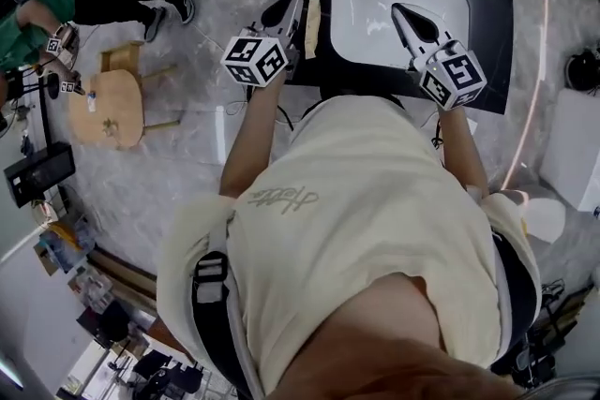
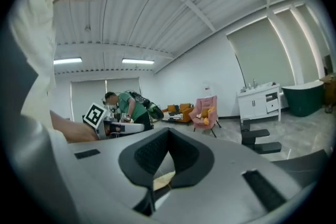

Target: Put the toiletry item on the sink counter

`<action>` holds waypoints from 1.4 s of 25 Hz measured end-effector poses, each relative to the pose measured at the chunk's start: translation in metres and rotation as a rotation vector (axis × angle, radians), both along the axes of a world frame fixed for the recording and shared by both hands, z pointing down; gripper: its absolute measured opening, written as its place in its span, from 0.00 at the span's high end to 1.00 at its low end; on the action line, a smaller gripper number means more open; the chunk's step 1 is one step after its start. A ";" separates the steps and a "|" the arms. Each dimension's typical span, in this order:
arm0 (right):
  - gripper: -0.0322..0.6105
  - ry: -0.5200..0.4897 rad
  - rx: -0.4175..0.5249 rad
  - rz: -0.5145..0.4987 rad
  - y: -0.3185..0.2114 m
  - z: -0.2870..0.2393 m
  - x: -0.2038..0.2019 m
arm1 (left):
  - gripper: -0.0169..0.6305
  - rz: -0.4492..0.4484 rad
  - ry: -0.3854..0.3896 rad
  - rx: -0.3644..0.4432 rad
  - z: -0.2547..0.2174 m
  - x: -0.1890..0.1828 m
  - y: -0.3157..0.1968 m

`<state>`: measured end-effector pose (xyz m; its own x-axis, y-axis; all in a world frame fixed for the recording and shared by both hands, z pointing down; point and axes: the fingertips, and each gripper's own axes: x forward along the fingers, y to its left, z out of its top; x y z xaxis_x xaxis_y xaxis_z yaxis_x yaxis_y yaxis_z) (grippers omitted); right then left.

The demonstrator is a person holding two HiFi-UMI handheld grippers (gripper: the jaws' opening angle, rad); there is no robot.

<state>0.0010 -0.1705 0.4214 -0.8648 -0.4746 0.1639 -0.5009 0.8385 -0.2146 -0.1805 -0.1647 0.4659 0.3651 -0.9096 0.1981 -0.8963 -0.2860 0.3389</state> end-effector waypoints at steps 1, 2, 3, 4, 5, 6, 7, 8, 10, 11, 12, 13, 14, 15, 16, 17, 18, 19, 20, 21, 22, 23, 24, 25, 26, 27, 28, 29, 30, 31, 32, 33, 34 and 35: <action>0.96 -0.023 0.009 0.000 0.000 -0.010 0.000 | 0.97 0.008 0.003 0.036 -0.015 0.001 0.001; 0.96 -0.039 0.018 0.003 0.001 -0.019 -0.001 | 0.97 0.018 0.005 0.066 -0.028 0.002 0.002; 0.96 -0.044 0.029 0.006 0.002 -0.027 -0.002 | 0.97 0.027 0.008 0.088 -0.039 0.002 0.003; 0.96 -0.043 0.042 0.008 0.004 -0.033 -0.003 | 0.97 0.035 0.012 0.104 -0.049 0.001 0.005; 0.96 -0.038 0.054 0.005 0.007 -0.039 -0.005 | 0.97 0.043 0.018 0.115 -0.058 0.000 0.006; 0.96 -0.035 0.065 0.000 0.009 -0.045 -0.007 | 0.97 0.049 0.020 0.126 -0.066 0.000 0.007; 0.96 -0.032 0.077 -0.009 0.011 -0.050 -0.009 | 0.97 0.054 0.016 0.140 -0.074 -0.001 0.007; 0.96 -0.030 0.091 -0.018 0.012 -0.054 -0.011 | 0.97 0.057 0.006 0.159 -0.082 -0.001 0.007; 0.96 -0.029 0.119 -0.026 0.014 -0.063 -0.014 | 0.97 0.059 -0.027 0.214 -0.100 0.000 0.009; 0.96 -0.032 0.129 -0.024 0.015 -0.067 -0.014 | 0.97 0.059 -0.044 0.245 -0.110 0.000 0.010; 0.96 -0.035 0.135 -0.016 0.015 -0.072 -0.014 | 0.97 0.061 -0.059 0.272 -0.119 0.001 0.012; 0.96 -0.037 0.140 -0.007 0.015 -0.075 -0.013 | 0.97 0.065 -0.073 0.293 -0.128 0.001 0.014; 0.96 -0.037 0.144 0.004 0.014 -0.078 -0.013 | 0.97 0.070 -0.087 0.310 -0.134 0.001 0.015; 0.96 -0.036 0.148 0.014 0.013 -0.080 -0.012 | 0.97 0.073 -0.100 0.322 -0.138 0.000 0.014; 0.96 -0.033 0.151 0.024 0.012 -0.081 -0.012 | 0.97 0.073 -0.109 0.327 -0.138 -0.002 0.013; 0.96 -0.030 0.154 0.034 0.012 -0.082 -0.012 | 0.97 0.070 -0.111 0.325 -0.136 -0.004 0.013; 0.96 -0.026 0.160 0.042 0.012 -0.082 -0.011 | 0.97 0.065 -0.109 0.322 -0.135 -0.006 0.013; 0.96 -0.019 0.167 0.047 0.014 -0.082 -0.012 | 0.97 0.061 -0.105 0.322 -0.134 -0.009 0.015; 0.96 -0.012 0.176 0.049 0.015 -0.083 -0.013 | 0.97 0.058 -0.105 0.326 -0.134 -0.011 0.017; 0.96 -0.007 0.183 0.047 0.018 -0.084 -0.014 | 0.97 0.059 -0.110 0.330 -0.135 -0.013 0.019; 0.96 -0.005 0.186 0.042 0.020 -0.084 -0.016 | 0.97 0.061 -0.117 0.334 -0.135 -0.014 0.020; 0.96 -0.002 0.187 0.037 0.021 -0.084 -0.019 | 0.97 0.063 -0.124 0.335 -0.134 -0.015 0.020; 0.96 0.001 0.186 0.033 0.023 -0.083 -0.021 | 0.97 0.064 -0.129 0.332 -0.131 -0.015 0.019; 0.96 0.005 0.183 0.029 0.025 -0.082 -0.023 | 0.97 0.065 -0.132 0.329 -0.129 -0.016 0.020; 0.96 0.009 0.180 0.025 0.026 -0.080 -0.024 | 0.97 0.066 -0.133 0.327 -0.127 -0.016 0.020; 0.96 0.012 0.175 0.021 0.027 -0.079 -0.026 | 0.97 0.071 -0.132 0.325 -0.125 -0.016 0.022; 0.96 0.013 0.170 0.019 0.027 -0.076 -0.026 | 0.97 0.078 -0.126 0.322 -0.123 -0.015 0.023; 0.96 0.014 0.163 0.020 0.028 -0.074 -0.026 | 0.97 0.085 -0.117 0.316 -0.121 -0.015 0.024; 0.96 0.014 0.156 0.024 0.028 -0.072 -0.026 | 0.97 0.089 -0.108 0.307 -0.117 -0.015 0.025; 0.96 0.014 0.150 0.030 0.028 -0.070 -0.025 | 0.97 0.091 -0.101 0.296 -0.114 -0.015 0.026; 0.96 0.015 0.144 0.036 0.028 -0.068 -0.025 | 0.97 0.090 -0.098 0.285 -0.110 -0.017 0.026; 0.96 0.018 0.141 0.041 0.029 -0.066 -0.025 | 0.97 0.087 -0.096 0.275 -0.107 -0.019 0.027; 0.96 0.021 0.138 0.045 0.029 -0.065 -0.025 | 0.97 0.084 -0.095 0.266 -0.104 -0.021 0.027; 0.96 0.025 0.136 0.049 0.029 -0.063 -0.025 | 0.97 0.081 -0.092 0.258 -0.100 -0.024 0.027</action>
